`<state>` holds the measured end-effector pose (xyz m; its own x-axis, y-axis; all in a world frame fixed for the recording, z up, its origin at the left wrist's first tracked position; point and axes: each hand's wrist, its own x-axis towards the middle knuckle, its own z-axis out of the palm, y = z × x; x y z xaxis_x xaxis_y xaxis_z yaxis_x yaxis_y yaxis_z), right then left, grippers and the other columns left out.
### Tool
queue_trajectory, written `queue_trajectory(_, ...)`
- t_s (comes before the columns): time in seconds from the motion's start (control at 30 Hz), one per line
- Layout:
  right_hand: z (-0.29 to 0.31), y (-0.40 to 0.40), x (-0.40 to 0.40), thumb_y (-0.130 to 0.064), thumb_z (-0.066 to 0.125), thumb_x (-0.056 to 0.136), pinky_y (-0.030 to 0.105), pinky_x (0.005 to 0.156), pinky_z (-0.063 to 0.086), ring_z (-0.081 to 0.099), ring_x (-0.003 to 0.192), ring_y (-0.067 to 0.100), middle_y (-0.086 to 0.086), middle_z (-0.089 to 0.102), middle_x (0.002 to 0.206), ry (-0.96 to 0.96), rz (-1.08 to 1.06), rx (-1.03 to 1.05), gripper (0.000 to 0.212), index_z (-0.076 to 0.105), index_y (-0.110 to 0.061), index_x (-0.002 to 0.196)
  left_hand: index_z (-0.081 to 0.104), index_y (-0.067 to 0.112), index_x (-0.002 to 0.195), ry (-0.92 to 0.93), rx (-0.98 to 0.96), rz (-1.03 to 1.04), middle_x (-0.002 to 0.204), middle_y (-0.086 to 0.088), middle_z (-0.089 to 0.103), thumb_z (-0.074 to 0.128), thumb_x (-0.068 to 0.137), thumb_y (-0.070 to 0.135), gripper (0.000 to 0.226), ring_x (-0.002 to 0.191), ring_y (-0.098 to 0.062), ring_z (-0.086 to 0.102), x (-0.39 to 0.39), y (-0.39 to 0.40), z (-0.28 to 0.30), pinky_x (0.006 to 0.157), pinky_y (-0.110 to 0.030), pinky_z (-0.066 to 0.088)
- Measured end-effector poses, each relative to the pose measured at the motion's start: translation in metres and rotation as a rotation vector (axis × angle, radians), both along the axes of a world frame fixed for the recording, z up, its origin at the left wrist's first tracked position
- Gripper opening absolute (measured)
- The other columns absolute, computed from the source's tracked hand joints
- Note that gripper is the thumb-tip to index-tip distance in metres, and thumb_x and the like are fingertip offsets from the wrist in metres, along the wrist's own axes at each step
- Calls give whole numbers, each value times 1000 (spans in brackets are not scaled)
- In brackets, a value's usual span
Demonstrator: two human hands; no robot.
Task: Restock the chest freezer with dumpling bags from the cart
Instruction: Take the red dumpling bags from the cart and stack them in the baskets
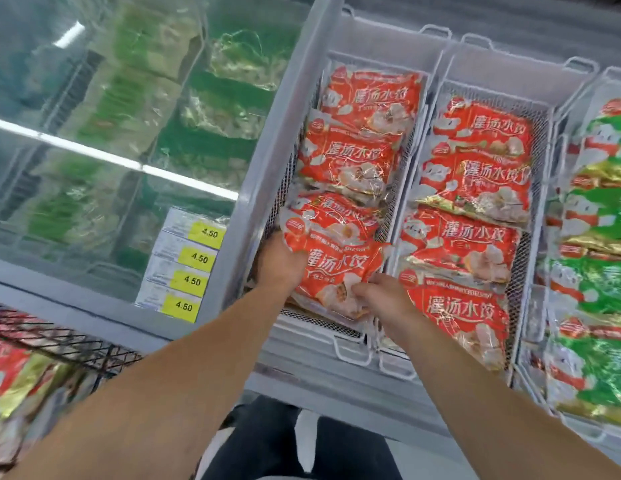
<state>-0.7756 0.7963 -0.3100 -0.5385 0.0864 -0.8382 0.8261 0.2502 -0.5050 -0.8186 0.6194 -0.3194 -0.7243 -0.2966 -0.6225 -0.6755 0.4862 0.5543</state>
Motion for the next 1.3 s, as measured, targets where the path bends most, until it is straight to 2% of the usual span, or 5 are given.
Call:
queue_trajectory(0.17,-17,-6,-6,-38,82,63,31,88,49,61,104,20,1,61,118,173,493,242,72,55,-22,127,37,16,140,-144,-211,-270,136,-10,47,72,78,30,72,124,-32,50,4,-8,-17,100,-41,45)
queue_trajectory(0.6,-106,-24,-37,-32,70,90,49,123,19,-9,152,33,2,-16,166,142,1231,617,107,-11,-18,157,-8,32,156,-303,-308,-799,162,-3,-28,68,88,34,102,147,-41,-23,6,-7,-92,117,-65,-1)
queue_trajectory(0.77,-100,-24,-32,-32,72,88,46,124,14,-7,153,32,3,-13,166,175,1238,653,109,-11,-19,157,2,31,158,-269,-288,-800,164,-2,-18,68,87,35,97,149,-40,-18,6,-11,-88,117,-65,6)
queue_trajectory(1.0,-39,-11,-12,-32,74,83,40,120,27,25,146,35,13,22,161,342,1065,645,93,20,-12,156,57,19,123,-70,-112,-699,119,-7,63,65,85,31,41,109,-29,60,10,-7,-43,95,-44,52)
queue_trajectory(1.3,64,-8,63,-28,64,92,37,106,39,46,131,37,23,50,141,419,815,688,63,41,-8,148,62,15,131,166,-187,-778,130,-11,63,59,91,29,43,120,-32,57,54,-25,53,99,-37,47)
